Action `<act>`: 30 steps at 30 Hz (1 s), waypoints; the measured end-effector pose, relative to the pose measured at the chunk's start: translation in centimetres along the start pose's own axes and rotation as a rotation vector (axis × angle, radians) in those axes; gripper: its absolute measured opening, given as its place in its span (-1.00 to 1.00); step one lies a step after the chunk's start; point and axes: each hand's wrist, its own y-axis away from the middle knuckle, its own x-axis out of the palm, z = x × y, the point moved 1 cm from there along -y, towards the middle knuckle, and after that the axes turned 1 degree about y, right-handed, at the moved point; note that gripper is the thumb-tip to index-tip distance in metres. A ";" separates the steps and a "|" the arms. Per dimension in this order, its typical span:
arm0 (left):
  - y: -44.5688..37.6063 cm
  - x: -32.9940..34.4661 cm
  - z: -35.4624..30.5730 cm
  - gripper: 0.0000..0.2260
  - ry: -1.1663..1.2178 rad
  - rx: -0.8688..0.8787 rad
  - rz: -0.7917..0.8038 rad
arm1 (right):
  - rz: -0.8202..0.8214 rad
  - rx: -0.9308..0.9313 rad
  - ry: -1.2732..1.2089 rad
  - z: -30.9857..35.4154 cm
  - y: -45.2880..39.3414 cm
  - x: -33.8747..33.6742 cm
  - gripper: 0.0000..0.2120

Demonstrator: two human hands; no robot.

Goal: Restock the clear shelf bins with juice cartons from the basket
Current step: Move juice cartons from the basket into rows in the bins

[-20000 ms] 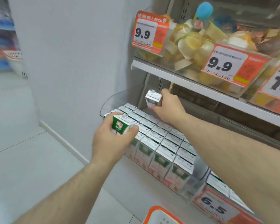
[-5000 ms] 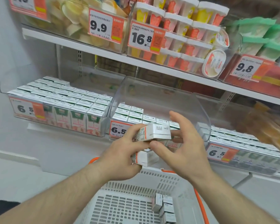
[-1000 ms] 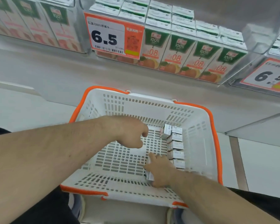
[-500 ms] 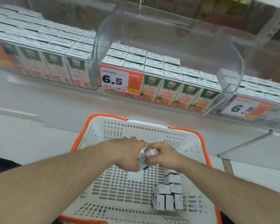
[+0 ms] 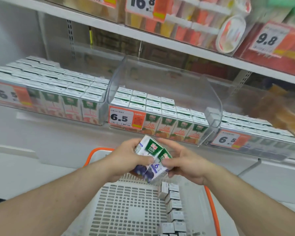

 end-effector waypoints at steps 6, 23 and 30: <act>0.8 -2.7 -2.0 -0.64 0.211 -0.045 0.136 | -0.187 -0.194 0.133 2.7 1.6 -0.8 -0.13; 0.1 -2.6 -1.8 -0.64 -0.859 0.800 -0.089 | -0.376 -0.607 0.347 7.7 3.4 2.1 -0.22; 0.1 -2.4 -2.2 -0.54 -0.932 0.838 -0.132 | -0.588 -0.627 0.262 7.3 3.2 3.2 -0.40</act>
